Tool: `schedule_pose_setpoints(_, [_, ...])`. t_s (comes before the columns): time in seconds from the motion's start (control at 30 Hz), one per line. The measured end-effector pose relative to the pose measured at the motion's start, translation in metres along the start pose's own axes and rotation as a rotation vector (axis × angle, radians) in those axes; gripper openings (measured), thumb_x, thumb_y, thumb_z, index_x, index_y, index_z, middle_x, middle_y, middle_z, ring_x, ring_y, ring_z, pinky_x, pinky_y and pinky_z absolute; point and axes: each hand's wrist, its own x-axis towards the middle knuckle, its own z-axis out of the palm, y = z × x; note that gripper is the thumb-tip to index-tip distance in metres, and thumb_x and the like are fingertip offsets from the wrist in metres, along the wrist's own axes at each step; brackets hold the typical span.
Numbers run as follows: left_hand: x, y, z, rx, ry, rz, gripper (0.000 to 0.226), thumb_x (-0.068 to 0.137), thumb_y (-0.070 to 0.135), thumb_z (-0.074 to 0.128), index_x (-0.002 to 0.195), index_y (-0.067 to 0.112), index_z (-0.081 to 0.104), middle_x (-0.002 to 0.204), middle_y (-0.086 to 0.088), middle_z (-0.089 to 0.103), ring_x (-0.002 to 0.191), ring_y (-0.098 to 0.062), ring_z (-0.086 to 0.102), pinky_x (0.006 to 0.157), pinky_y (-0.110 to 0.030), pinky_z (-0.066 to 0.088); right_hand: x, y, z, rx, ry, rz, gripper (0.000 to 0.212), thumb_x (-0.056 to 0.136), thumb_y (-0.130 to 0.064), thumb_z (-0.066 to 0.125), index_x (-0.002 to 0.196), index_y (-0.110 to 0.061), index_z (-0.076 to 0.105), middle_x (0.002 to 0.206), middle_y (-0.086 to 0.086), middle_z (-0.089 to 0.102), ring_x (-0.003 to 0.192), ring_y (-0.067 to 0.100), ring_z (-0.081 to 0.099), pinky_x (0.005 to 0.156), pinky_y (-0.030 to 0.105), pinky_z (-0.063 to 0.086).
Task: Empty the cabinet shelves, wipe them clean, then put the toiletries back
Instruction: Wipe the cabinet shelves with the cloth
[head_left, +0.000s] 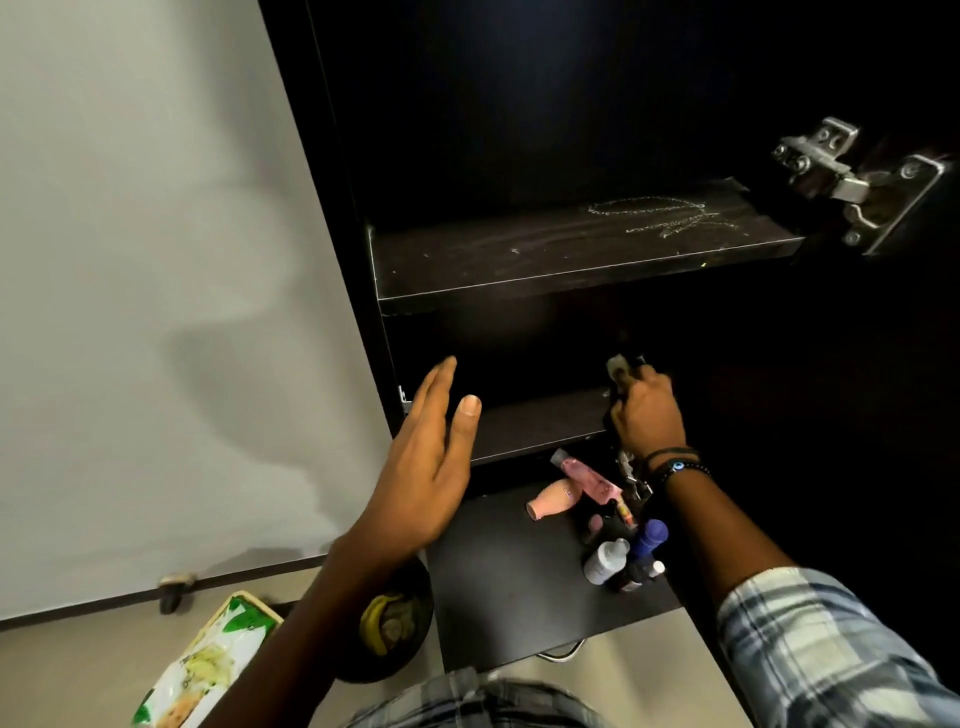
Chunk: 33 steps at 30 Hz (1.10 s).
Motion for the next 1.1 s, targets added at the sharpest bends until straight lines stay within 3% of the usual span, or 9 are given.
schedule_pose_setpoints(0.2, [0.003,0.005,-0.003,0.014,0.107,0.098,0.054,0.097,0.044,0.034,0.147,0.028,0.022,0.153,0.008,0.027,0.141,-0.003,0.022,0.115,-0.039,0.028,-0.026,-0.087,0.023,0.241,-0.096,-0.218,0.058,0.077,0.002,0.053,0.134,-0.008,0.053,0.125,0.017,0.054,0.118,0.033,0.046,0.104,0.028,0.033])
schedule_pose_setpoints(0.33, [0.006,0.005,-0.004,0.067,0.111,0.104,0.054,0.096,0.043,0.033,0.147,0.025,0.024,0.153,0.003,0.030,0.140,-0.008,0.026,0.114,-0.042,0.031,-0.075,-0.162,0.043,0.350,-0.230,-0.456,0.040,0.090,-0.002,0.047,0.129,-0.005,0.053,0.128,0.016,0.055,0.119,0.031,0.050,0.102,0.041,0.042])
schedule_pose_setpoints(0.43, [0.007,0.003,-0.010,0.087,0.130,0.143,0.053,0.097,0.039,0.035,0.146,0.023,0.026,0.152,0.002,0.032,0.139,-0.009,0.029,0.112,-0.041,0.033,-0.076,-0.160,0.042,0.353,-0.206,-0.511,0.041,0.090,-0.005,0.049,0.130,-0.014,0.053,0.127,0.008,0.056,0.114,0.025,0.051,0.095,0.037,0.047])
schedule_pose_setpoints(0.53, [0.005,0.003,-0.015,0.075,0.130,0.178,0.050,0.099,0.035,0.039,0.146,0.024,0.027,0.151,0.005,0.033,0.139,-0.007,0.029,0.111,-0.041,0.035,-0.043,-0.112,0.033,0.267,-0.087,-0.408,0.059,0.080,-0.001,0.052,0.137,-0.017,0.051,0.127,0.011,0.055,0.115,0.028,0.049,0.102,0.032,0.041])
schedule_pose_setpoints(0.67, [0.000,0.009,-0.021,0.130,0.193,0.308,0.046,0.098,0.024,0.047,0.143,0.021,0.036,0.147,0.005,0.040,0.136,-0.006,0.035,0.107,-0.039,0.041,0.010,-0.020,0.014,0.128,-0.081,-0.064,0.046,0.079,-0.002,0.053,0.124,-0.009,0.062,0.128,0.017,0.056,0.122,0.033,0.049,0.106,0.036,0.038])
schedule_pose_setpoints(0.77, [0.000,0.015,-0.026,0.352,0.286,0.548,0.040,0.093,0.013,0.054,0.132,0.008,0.052,0.138,-0.006,0.051,0.133,-0.016,0.042,0.105,-0.040,0.041,0.023,0.010,0.006,0.110,-0.042,0.032,0.042,0.081,-0.008,0.053,0.121,-0.011,0.065,0.126,0.017,0.058,0.118,0.035,0.052,0.104,0.039,0.042])
schedule_pose_setpoints(0.87, [0.007,0.019,-0.032,0.662,0.359,0.741,0.037,0.090,0.012,0.056,0.127,0.006,0.057,0.136,-0.011,0.053,0.134,-0.026,0.041,0.110,-0.049,0.033,0.006,-0.020,0.008,0.114,0.001,0.039,0.041,0.084,-0.003,0.054,0.124,-0.006,0.062,0.125,0.021,0.056,0.118,0.036,0.049,0.104,0.033,0.035])
schedule_pose_setpoints(1.0, [0.025,0.027,-0.041,0.909,0.407,0.803,0.045,0.089,0.013,0.051,0.135,0.009,0.049,0.144,-0.007,0.044,0.138,-0.027,0.034,0.115,-0.056,0.016,-0.049,-0.113,0.033,0.309,-0.050,-0.288,0.057,0.073,0.004,0.053,0.125,-0.017,0.061,0.121,0.011,0.058,0.111,0.030,0.053,0.102,0.032,0.040])
schedule_pose_setpoints(1.1, [0.035,0.031,-0.042,0.944,0.475,0.733,0.048,0.093,0.017,0.050,0.139,0.008,0.043,0.147,-0.009,0.040,0.138,-0.023,0.034,0.116,-0.048,0.014,-0.090,-0.170,0.044,0.434,-0.143,-0.455,0.042,0.083,-0.001,0.046,0.120,-0.012,0.064,0.122,0.009,0.060,0.111,0.023,0.054,0.099,0.029,0.045])
